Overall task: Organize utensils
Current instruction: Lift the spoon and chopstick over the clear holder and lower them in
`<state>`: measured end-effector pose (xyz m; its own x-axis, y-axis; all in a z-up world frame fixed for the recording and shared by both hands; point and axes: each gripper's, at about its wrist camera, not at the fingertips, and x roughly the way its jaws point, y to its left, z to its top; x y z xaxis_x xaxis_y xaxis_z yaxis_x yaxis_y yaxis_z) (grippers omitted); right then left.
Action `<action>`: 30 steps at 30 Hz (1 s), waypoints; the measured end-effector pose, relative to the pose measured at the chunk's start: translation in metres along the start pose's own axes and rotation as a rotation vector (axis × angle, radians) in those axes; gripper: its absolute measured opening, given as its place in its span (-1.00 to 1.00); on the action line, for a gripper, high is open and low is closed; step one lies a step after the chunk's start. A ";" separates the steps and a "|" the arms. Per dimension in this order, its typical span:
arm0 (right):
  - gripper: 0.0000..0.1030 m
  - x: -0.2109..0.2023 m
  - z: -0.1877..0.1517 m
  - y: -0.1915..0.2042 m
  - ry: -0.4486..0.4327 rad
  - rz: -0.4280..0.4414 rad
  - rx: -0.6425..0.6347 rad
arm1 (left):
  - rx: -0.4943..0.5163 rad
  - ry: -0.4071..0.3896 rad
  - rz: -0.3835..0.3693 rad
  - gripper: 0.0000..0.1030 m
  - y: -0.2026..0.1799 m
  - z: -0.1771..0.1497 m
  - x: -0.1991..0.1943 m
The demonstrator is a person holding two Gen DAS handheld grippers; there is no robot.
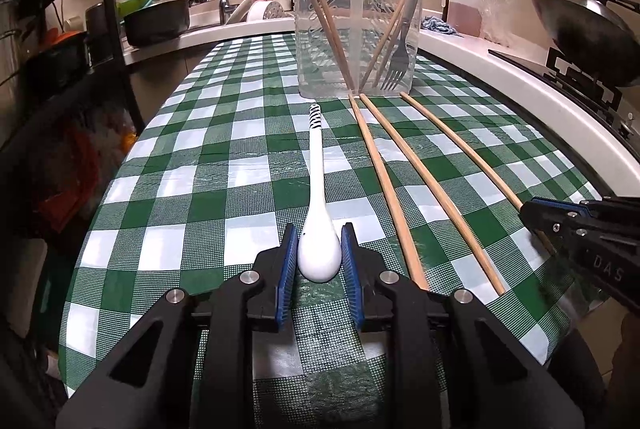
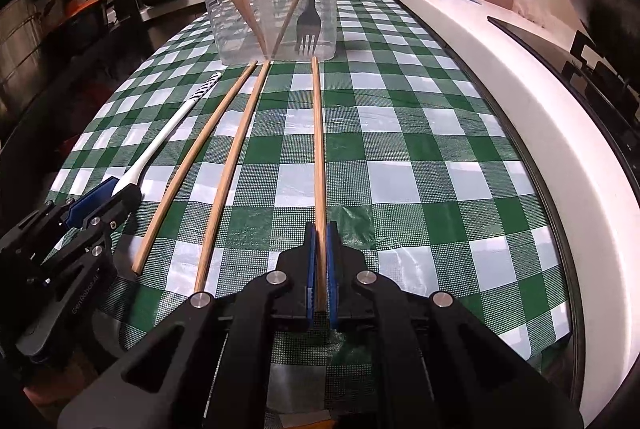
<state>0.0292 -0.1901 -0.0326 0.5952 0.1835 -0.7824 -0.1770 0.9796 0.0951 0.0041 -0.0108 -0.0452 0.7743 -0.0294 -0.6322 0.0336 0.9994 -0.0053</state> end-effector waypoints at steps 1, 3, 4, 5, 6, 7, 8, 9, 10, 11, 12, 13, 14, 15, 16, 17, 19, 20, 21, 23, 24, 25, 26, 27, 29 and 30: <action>-0.90 0.000 0.000 0.000 -0.003 -0.003 -0.001 | -0.014 0.003 0.006 -0.57 0.001 0.000 -0.001; -0.90 -0.004 0.000 0.000 -0.011 0.002 0.004 | -0.008 -0.014 0.012 -0.57 -0.001 0.002 -0.008; -0.90 -0.010 0.003 0.001 -0.025 0.009 0.002 | 0.003 -0.022 0.007 -0.57 -0.002 0.005 -0.012; -0.90 -0.017 0.005 0.002 -0.043 0.011 -0.002 | 0.012 -0.032 -0.003 -0.57 -0.003 0.008 -0.018; -0.90 -0.024 0.008 0.002 -0.063 0.013 -0.006 | 0.019 -0.042 -0.014 -0.57 -0.005 0.011 -0.024; -0.91 -0.034 0.012 0.002 -0.089 0.019 -0.008 | 0.032 -0.055 -0.022 -0.58 -0.006 0.015 -0.031; -0.91 -0.041 0.014 0.002 -0.105 0.024 -0.008 | 0.045 -0.069 -0.024 -0.58 -0.008 0.019 -0.038; -0.91 -0.048 0.016 0.002 -0.120 0.028 -0.008 | 0.055 -0.086 -0.029 -0.57 -0.009 0.024 -0.045; -0.91 -0.053 0.019 0.001 -0.132 0.031 -0.008 | 0.059 -0.096 -0.035 -0.57 -0.009 0.029 -0.050; -0.91 -0.060 0.021 -0.001 -0.146 0.035 -0.006 | 0.060 -0.104 -0.038 -0.58 -0.009 0.032 -0.054; -0.91 -0.064 0.023 -0.003 -0.153 0.038 -0.002 | 0.061 -0.111 -0.040 -0.58 -0.009 0.036 -0.057; -0.91 -0.067 0.024 -0.005 -0.159 0.042 0.003 | 0.060 -0.121 -0.042 -0.58 -0.008 0.041 -0.061; -0.91 -0.071 0.026 -0.008 -0.164 0.046 0.010 | 0.059 -0.128 -0.045 -0.58 -0.007 0.044 -0.065; -0.91 -0.074 0.028 -0.011 -0.171 0.048 0.017 | 0.061 -0.135 -0.047 -0.58 -0.007 0.048 -0.067; -0.91 -0.077 0.030 -0.013 -0.179 0.049 0.023 | 0.067 -0.145 -0.048 -0.58 -0.007 0.052 -0.070; -0.91 -0.081 0.033 -0.015 -0.188 0.051 0.027 | 0.072 -0.151 -0.048 -0.58 -0.008 0.055 -0.071; -0.91 -0.085 0.037 -0.018 -0.196 0.059 0.033 | 0.087 -0.165 -0.049 -0.58 -0.008 0.064 -0.073; -0.91 -0.088 0.040 -0.020 -0.204 0.062 0.037 | 0.091 -0.171 -0.050 -0.58 -0.007 0.068 -0.074; -0.91 -0.091 0.043 -0.020 -0.210 0.064 0.038 | 0.094 -0.179 -0.052 -0.58 -0.006 0.074 -0.075; -0.91 -0.097 0.051 -0.022 -0.220 0.074 0.034 | 0.094 -0.191 -0.062 -0.58 -0.003 0.084 -0.076; -0.91 -0.099 0.053 -0.022 -0.226 0.076 0.031 | 0.091 -0.196 -0.068 -0.58 -0.002 0.089 -0.077; -0.91 -0.103 0.059 -0.023 -0.238 0.075 0.027 | 0.087 -0.203 -0.078 -0.58 0.000 0.095 -0.077; -0.91 -0.107 0.063 -0.023 -0.249 0.074 0.023 | 0.083 -0.208 -0.084 -0.58 0.002 0.100 -0.077; -0.91 -0.111 0.069 -0.024 -0.258 0.077 0.018 | 0.079 -0.211 -0.090 -0.58 0.004 0.105 -0.077; -0.91 -0.118 0.081 -0.024 -0.277 0.080 0.012 | 0.068 -0.215 -0.104 -0.58 0.008 0.116 -0.073; -0.91 -0.121 0.087 -0.024 -0.286 0.080 0.008 | 0.066 -0.215 -0.108 -0.58 0.009 0.119 -0.072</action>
<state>0.0293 -0.2292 0.1131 0.7767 0.2744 -0.5669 -0.2266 0.9616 0.1550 0.0242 -0.0017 0.0921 0.8804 -0.1461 -0.4511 0.1593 0.9872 -0.0088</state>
